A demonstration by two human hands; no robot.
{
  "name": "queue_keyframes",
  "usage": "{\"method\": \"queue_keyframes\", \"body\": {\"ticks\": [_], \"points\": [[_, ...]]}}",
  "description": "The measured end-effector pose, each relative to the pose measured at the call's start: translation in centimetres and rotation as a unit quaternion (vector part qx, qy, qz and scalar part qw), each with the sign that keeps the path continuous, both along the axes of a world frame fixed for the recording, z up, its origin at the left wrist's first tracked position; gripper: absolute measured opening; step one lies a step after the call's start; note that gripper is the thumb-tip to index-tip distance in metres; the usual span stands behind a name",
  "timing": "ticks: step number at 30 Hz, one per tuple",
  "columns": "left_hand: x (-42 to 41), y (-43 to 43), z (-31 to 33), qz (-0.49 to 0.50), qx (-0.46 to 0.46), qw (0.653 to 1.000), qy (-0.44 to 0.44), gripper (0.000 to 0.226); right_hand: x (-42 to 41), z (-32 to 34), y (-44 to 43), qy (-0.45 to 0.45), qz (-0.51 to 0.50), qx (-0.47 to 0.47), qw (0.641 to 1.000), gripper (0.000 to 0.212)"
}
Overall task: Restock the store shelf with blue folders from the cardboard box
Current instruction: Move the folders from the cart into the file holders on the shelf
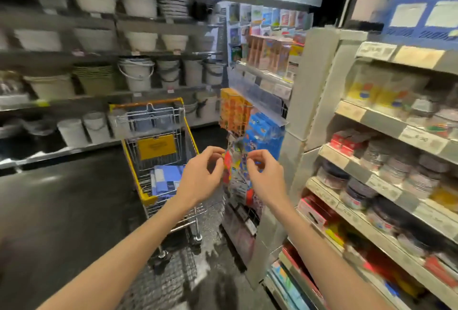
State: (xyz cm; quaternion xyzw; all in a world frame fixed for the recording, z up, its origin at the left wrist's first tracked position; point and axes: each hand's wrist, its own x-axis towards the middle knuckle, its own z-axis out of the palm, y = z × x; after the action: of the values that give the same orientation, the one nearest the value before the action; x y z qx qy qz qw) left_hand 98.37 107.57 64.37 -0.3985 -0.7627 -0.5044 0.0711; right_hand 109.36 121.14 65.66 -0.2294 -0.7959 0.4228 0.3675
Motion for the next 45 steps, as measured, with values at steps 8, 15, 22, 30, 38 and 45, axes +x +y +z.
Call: {"method": "queue_keyframes", "body": {"ticks": [8,15,22,30,38,45], "points": [[-14.7,-9.0,-8.6,0.066,-0.097,0.991,-0.067,0.015,-17.7,-8.7,-7.6,-0.111,0.074,-0.04,0.99,0.016],[-25.6,-12.2,-13.1,0.069,-0.114,0.982,-0.134,0.013,-29.2,-13.9,-10.8,-0.174,0.071,-0.062,0.98,0.018],[-34.0,-10.9,-18.7,0.079,-0.131,0.969,-0.194,0.014,-37.3,-18.9,-9.2,-0.241,0.078,-0.089,0.963,0.018],[-44.7,-4.9,-22.7,0.074,-0.185,0.945,-0.258,0.014,-48.2,-24.4,-3.0,-0.283,0.095,-0.179,0.938,0.019],[-53.7,0.6,-25.5,0.113,-0.229,0.9,-0.354,0.022,-58.3,-28.5,3.9,-0.349,0.123,-0.219,0.903,0.014],[-60.3,2.0,-30.1,0.149,-0.262,0.859,-0.414,0.027,-63.9,-32.5,5.8,-0.395,0.129,-0.265,0.87,0.012]]}}
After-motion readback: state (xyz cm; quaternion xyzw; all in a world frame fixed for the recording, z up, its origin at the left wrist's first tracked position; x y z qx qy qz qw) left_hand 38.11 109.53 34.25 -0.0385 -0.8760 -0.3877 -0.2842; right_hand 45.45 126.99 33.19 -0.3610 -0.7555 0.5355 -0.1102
